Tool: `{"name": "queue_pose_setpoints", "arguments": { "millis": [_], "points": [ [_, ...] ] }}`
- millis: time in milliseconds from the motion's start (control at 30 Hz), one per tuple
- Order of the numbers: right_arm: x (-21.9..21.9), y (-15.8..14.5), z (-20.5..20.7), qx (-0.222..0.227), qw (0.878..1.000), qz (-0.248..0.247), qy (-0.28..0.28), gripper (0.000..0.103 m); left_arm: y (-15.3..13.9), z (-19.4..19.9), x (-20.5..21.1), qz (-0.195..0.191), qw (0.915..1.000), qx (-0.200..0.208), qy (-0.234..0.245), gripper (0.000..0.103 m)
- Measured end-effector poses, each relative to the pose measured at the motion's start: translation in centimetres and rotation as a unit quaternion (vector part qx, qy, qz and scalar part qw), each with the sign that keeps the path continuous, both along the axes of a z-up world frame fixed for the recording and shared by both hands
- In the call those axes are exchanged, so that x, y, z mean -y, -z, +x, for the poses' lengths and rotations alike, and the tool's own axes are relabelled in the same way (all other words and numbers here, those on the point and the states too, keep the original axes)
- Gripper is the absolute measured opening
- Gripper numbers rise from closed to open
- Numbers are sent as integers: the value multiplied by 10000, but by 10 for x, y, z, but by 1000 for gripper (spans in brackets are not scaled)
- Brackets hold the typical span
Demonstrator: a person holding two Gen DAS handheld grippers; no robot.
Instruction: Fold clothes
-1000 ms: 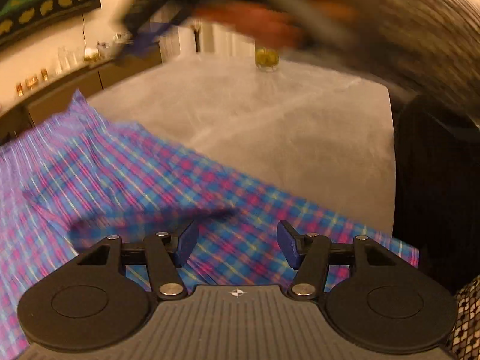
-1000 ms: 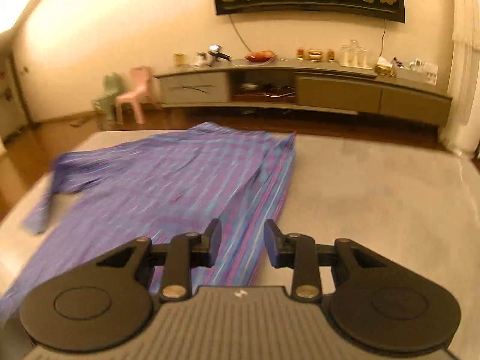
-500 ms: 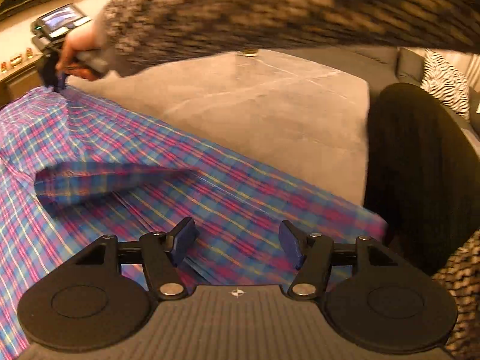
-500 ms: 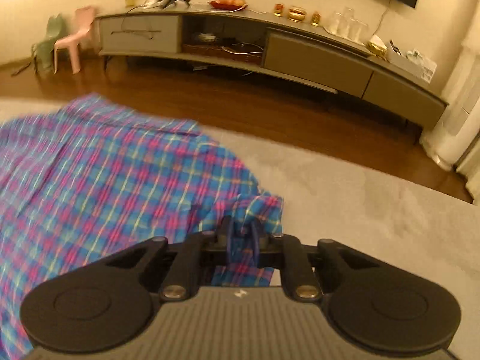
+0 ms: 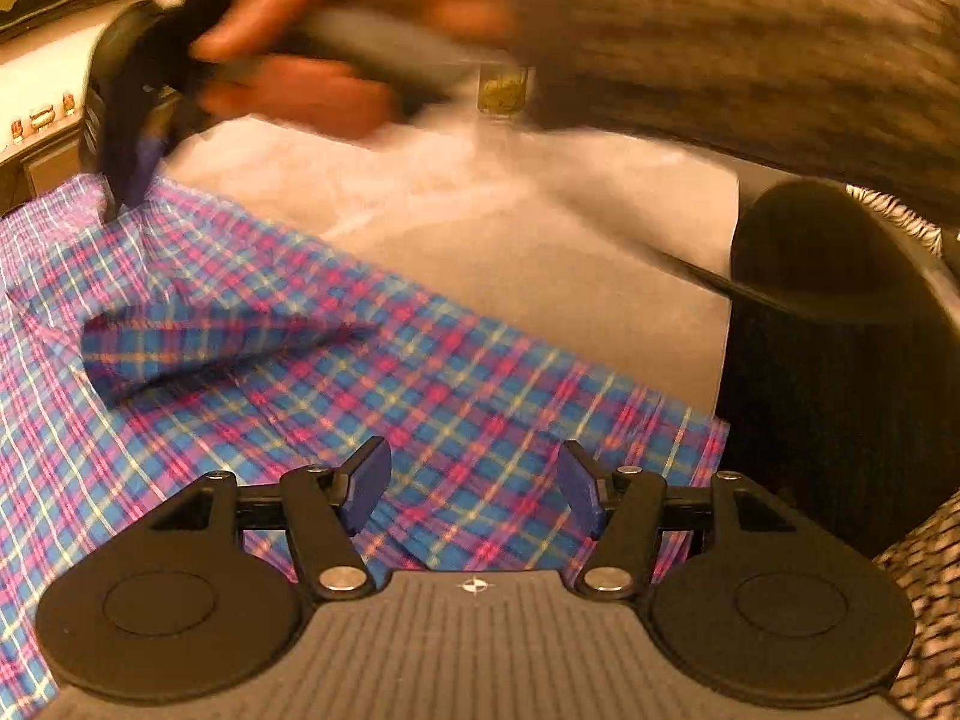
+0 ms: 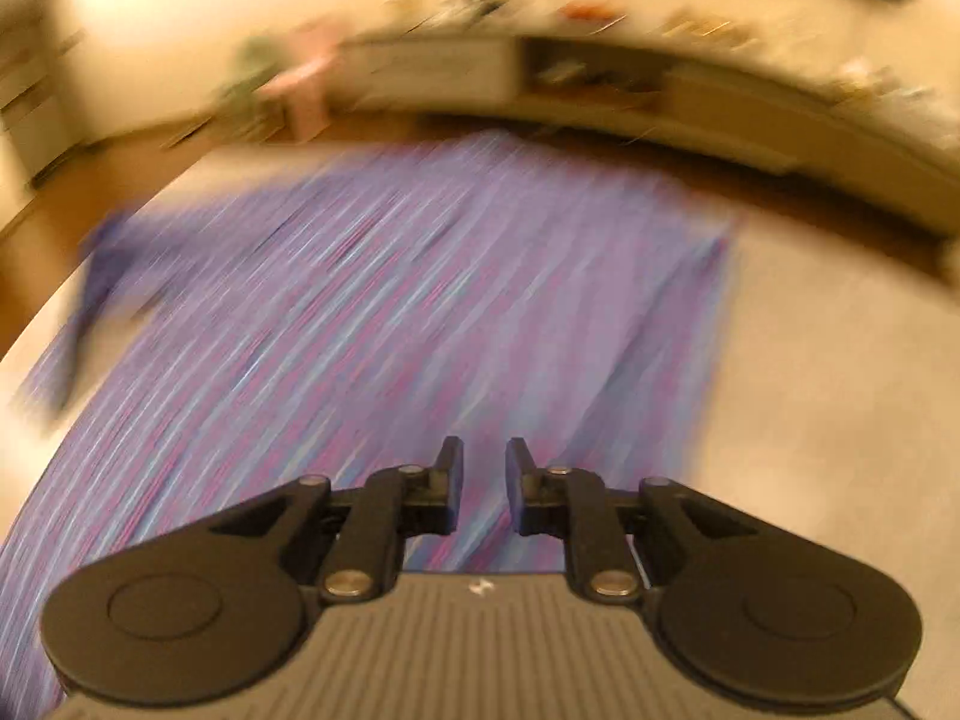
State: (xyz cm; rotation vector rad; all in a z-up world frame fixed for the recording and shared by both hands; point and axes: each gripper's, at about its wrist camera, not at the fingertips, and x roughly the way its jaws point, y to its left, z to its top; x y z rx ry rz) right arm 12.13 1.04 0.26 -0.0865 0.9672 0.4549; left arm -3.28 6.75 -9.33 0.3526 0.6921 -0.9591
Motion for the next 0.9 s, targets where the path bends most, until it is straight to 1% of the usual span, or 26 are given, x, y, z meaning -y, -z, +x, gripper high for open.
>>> {"name": "queue_pose_setpoints", "arguments": {
  "millis": [33, 100, 133, 167, 233, 300, 367, 400, 467, 500, 567, 600, 667, 700, 767, 833, 900],
  "points": [
    [-6, 8, -26, -99, 9998, -63, -151, 15, 0, -3, 0, 35, 10000, 50, -1, 63],
    [-14, 24, -74, -132, 9987, -350, -352, 15, -4, -8, -2, 39, 9999, 109, 5, 63],
    [-17, 32, -97, -89, 9977, -511, -442, 15, -9, -10, -6, -17, 9999, 161, -4, 63],
    [-19, 34, -113, 122, 9964, -693, -482, 18, -14, -11, -10, -74, 9997, 212, -12, 63],
    [-17, 34, -137, 261, 9960, -738, -441, 17, -28, -10, -25, -268, 9990, 347, -95, 63],
    [-10, 28, -141, 218, 9967, -721, -300, 17, -42, -2, -45, -490, 9971, 469, -351, 63],
    [2, 19, -138, 247, 9980, -577, -114, 17, -52, 13, -62, -753, 9927, 540, -772, 63],
    [6, 17, -140, 242, 9986, -461, -32, 17, -55, 22, -69, -926, 9891, 549, -1009, 63],
    [12, 15, -140, 193, 9992, -328, 73, 18, -59, 43, -78, -1293, 9797, 471, -1461, 63],
    [15, 15, -140, 155, 9994, -282, 109, 18, -56, 51, -77, -1337, 9776, 387, -1577, 63],
    [14, 17, -137, 71, 9993, -346, 103, 18, -49, 66, -70, -1278, 9771, 194, -1693, 61],
    [15, 15, -133, 105, 9993, -330, 167, 18, -46, 74, -67, -1248, 9766, 97, -1751, 59],
    [19, 6, -120, 278, 9987, -179, 397, 18, -39, 88, -61, -1188, 9752, -96, -1865, 57],
    [18, 1, -107, 396, 9979, -156, 486, 18, -36, 91, -58, -1121, 9760, -156, -1863, 55],
    [14, -6, -80, 619, 9959, -123, 648, 18, -29, 88, -52, -945, 9793, -201, -1780, 55],
    [5, -2, -44, 707, 9950, -222, 667, 18, -23, 88, -47, -798, 9816, -203, -1724, 54],
    [-4, 11, -7, 669, 9945, -402, 696, 18, -16, 88, -43, -651, 9836, -205, -1667, 53]
  ]
}}
